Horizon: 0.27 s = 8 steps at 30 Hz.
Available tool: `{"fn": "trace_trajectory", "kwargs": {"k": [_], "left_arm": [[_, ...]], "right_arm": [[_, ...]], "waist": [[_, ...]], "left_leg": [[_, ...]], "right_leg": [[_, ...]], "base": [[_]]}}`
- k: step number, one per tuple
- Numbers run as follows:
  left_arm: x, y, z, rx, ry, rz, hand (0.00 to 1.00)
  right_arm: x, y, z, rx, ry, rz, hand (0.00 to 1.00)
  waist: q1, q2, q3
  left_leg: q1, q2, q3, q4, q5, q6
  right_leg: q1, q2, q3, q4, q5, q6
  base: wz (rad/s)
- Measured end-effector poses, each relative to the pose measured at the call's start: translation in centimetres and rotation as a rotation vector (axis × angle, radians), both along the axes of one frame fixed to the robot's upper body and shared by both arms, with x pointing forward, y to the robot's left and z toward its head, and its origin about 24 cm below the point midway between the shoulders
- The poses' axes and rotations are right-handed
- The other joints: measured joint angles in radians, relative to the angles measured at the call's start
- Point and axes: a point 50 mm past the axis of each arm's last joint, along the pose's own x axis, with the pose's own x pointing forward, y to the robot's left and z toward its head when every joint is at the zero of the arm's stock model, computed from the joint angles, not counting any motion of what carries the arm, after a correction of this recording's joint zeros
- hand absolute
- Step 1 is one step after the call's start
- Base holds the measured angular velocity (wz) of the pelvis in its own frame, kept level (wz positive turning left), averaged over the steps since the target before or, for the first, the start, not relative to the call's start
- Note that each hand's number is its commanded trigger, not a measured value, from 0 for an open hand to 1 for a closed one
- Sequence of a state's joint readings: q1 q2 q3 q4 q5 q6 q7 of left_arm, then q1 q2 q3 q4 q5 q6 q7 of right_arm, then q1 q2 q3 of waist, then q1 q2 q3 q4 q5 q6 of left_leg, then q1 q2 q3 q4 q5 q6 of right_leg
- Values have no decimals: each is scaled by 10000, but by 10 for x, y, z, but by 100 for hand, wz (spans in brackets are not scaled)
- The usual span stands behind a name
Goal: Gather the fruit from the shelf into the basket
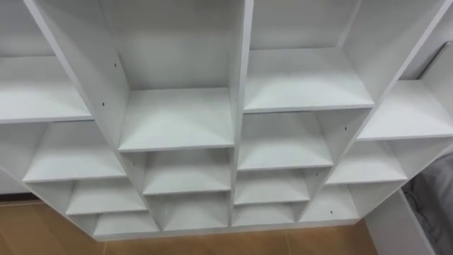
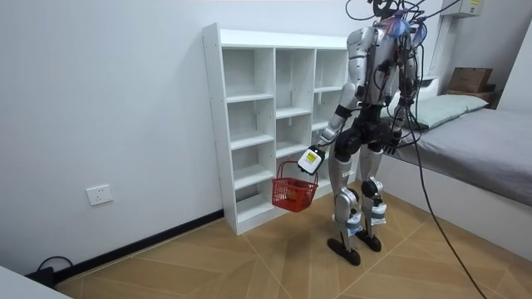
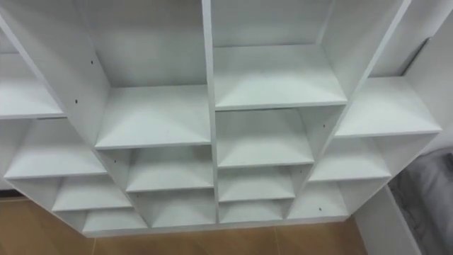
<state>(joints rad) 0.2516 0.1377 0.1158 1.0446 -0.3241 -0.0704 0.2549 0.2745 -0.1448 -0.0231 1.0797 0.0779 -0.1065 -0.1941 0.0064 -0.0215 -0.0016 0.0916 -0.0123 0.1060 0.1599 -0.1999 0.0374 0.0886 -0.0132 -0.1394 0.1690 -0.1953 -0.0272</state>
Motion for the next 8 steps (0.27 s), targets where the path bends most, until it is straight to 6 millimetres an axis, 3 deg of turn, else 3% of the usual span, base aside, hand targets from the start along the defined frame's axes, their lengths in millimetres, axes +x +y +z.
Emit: {"fn": "trace_trajectory", "kwargs": {"k": [8], "left_arm": [[-13, -4, -4, -112, 568, 160, 100]], "right_arm": [[-13, 4, -6, 913, 750, -711, 0]], "waist": [[12, 14, 9]], "left_leg": [[61, 3, -9, -31, -4, 2]], "right_leg": [[-1, -2, 29, -17, -2, 3]], "base": [[-2]]}}
